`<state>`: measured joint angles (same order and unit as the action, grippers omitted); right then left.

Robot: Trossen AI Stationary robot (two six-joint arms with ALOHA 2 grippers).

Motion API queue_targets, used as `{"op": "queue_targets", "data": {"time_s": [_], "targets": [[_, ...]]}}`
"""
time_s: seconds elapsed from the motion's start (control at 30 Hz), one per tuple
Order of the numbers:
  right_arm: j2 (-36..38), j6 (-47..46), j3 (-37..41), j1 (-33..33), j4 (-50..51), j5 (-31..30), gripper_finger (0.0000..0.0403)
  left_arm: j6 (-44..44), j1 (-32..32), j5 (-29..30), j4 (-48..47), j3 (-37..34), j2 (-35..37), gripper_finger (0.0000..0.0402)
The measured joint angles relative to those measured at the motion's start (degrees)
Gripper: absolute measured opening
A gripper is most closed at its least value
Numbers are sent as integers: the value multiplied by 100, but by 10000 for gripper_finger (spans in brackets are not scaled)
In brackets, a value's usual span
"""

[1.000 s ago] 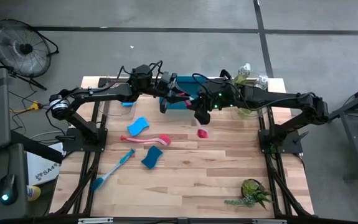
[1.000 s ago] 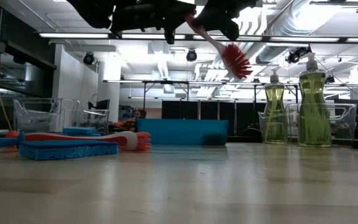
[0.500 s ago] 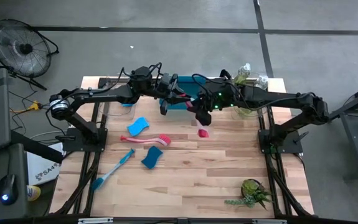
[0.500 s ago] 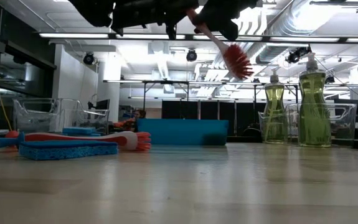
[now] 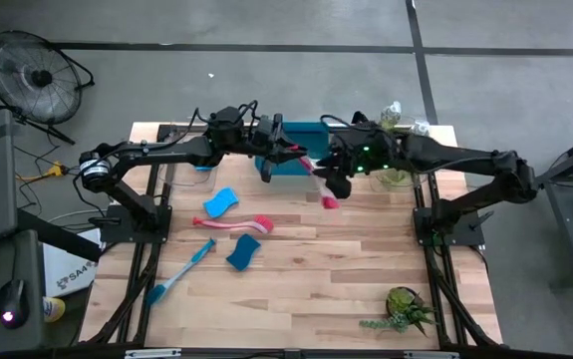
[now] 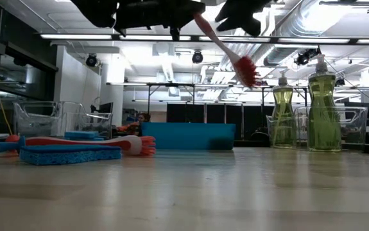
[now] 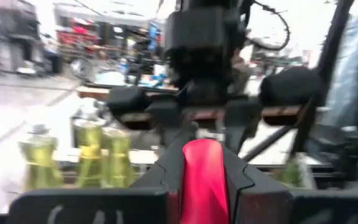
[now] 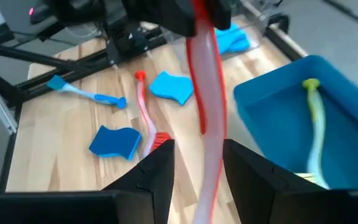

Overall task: Pick & Place Kitchen Sink Supplies
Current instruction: Put the right red dish brush into the blue bin

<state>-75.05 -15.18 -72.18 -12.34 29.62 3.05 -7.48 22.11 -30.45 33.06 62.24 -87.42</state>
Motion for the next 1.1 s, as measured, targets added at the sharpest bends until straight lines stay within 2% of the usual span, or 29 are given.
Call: {"op": "queue_targets", "data": {"time_s": [0.2, 0.5, 0.8, 1.1], "targets": [[645, -75, 0, -9, 359, -515, 130, 497, 45, 476, 3, 0, 0, 39], [1432, -533, -2, 54, 1161, -1145, 131, 418, 883, 378, 17, 0, 0, 39], [1659, -808, -4, 275, 1604, -1793, 131, -394, 1537, 415, 68, 0, -78, 39], [1657, -854, -4, 275, 1658, -1874, 131, -1570, 1822, 290, 829, -4, -918, 39]]}}
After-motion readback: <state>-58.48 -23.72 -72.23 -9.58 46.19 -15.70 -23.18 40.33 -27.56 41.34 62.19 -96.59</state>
